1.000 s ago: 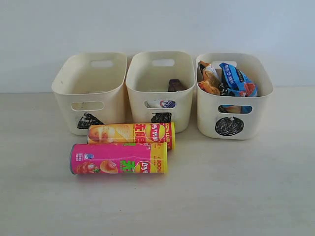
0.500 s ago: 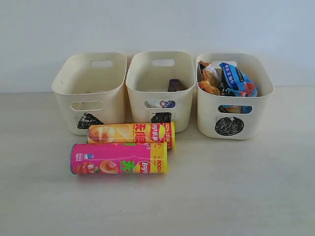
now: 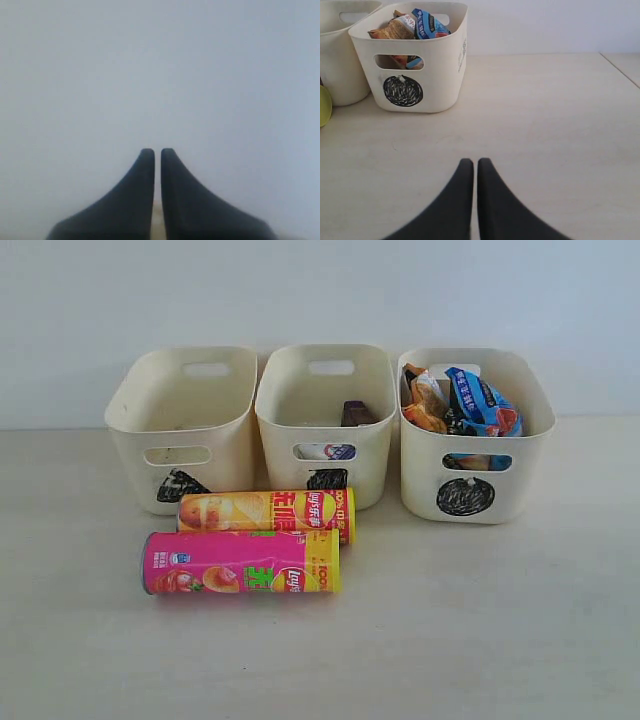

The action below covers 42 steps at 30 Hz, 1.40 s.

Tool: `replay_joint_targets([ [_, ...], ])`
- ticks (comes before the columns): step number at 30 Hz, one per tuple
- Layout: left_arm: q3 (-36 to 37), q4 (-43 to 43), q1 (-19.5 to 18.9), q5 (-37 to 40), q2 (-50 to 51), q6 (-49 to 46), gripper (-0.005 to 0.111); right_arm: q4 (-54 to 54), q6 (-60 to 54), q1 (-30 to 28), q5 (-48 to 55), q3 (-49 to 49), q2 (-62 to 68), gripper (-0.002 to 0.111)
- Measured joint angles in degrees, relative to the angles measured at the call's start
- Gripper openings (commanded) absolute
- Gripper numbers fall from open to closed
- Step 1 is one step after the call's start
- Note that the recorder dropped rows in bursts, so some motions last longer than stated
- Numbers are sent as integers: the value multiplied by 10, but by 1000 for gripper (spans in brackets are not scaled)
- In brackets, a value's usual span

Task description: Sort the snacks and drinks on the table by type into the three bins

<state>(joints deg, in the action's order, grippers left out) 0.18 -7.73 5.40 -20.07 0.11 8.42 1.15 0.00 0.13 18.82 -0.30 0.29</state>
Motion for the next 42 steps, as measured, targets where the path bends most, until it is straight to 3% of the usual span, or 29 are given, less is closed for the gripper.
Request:
replay_joint_targets([
  [4, -24, 0, 0, -71, 8, 24, 4, 0, 0, 0, 0, 1, 0, 0],
  [14, -185, 14, 0, -81, 203, 19, 4, 0, 0, 0, 0, 1, 0, 0],
  [19, -257, 92, 0, -40, 324, 36, 4, 0, 0, 0, 0, 1, 0, 0],
  [27, -324, 311, 0, 9, 472, 124, 4, 0, 0, 0, 0, 1, 0, 0],
  [35, -405, 420, 0, 201, 593, 144, 4, 0, 0, 0, 0, 1, 0, 0],
  [39, -456, 423, 19, 338, 646, 112, 4, 0, 0, 0, 0, 1, 0, 0],
  [42, -495, 371, 50, 421, 683, 37, 4, 0, 0, 0, 0, 1, 0, 0],
])
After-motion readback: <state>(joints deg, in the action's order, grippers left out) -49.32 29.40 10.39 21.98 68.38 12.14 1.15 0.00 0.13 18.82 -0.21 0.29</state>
